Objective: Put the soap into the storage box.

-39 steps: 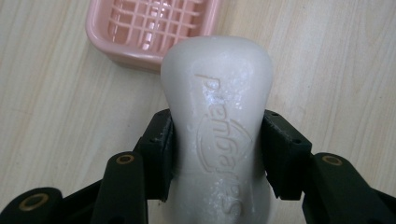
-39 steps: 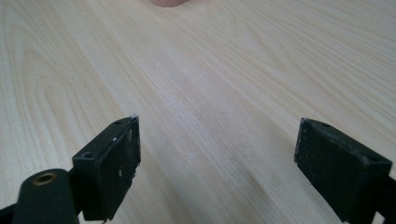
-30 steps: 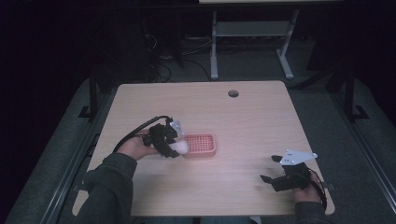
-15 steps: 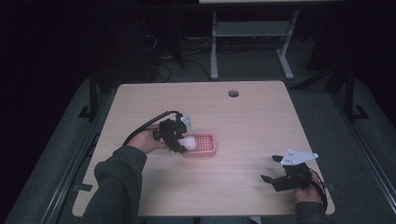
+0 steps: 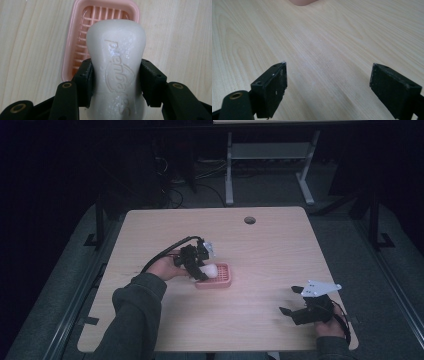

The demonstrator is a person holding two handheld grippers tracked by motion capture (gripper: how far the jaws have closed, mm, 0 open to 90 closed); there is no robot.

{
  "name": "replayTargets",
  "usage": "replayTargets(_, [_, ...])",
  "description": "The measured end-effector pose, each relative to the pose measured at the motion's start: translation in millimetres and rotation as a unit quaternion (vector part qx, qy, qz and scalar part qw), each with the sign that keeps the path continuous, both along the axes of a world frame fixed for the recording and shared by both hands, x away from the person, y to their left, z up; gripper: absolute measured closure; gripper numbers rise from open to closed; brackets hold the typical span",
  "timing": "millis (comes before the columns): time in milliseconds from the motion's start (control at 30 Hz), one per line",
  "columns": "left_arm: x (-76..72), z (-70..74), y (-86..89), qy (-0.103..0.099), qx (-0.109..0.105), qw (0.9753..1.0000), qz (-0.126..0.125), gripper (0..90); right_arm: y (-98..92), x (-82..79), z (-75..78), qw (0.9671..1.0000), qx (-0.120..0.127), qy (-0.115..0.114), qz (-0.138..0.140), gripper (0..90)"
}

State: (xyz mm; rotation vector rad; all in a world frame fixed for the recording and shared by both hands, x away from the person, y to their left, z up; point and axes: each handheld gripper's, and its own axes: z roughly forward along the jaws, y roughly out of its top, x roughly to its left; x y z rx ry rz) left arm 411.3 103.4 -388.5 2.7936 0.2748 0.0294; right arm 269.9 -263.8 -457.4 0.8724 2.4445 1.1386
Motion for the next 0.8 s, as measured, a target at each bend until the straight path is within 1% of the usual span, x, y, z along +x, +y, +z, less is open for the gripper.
replayTargets(200, [5.2,-3.4,-5.5,0.001,-0.002,1.0000,0.001,49.6,0.6,0.0,-0.2,1.0000,0.000,0.000,0.001,13.8])
replayTargets(300, [7.8,-6.6,-6.7,0.002,0.000,1.0000,0.004,49.5,0.3,-0.1,0.0,1.0000,0.000,-0.001,0.000,13.7])
replayTargets(467, [11.2,-11.1,-9.7,0.005,-0.005,1.0000,0.005,49.5,0.9,0.7,-0.3,1.0000,-0.002,-0.003,0.004,13.8])
replayTargets(800, [18.4,-21.1,-16.2,0.007,-0.005,1.0000,0.005,49.5,0.5,0.4,-0.6,1.0000,-0.002,0.000,0.003,13.8])
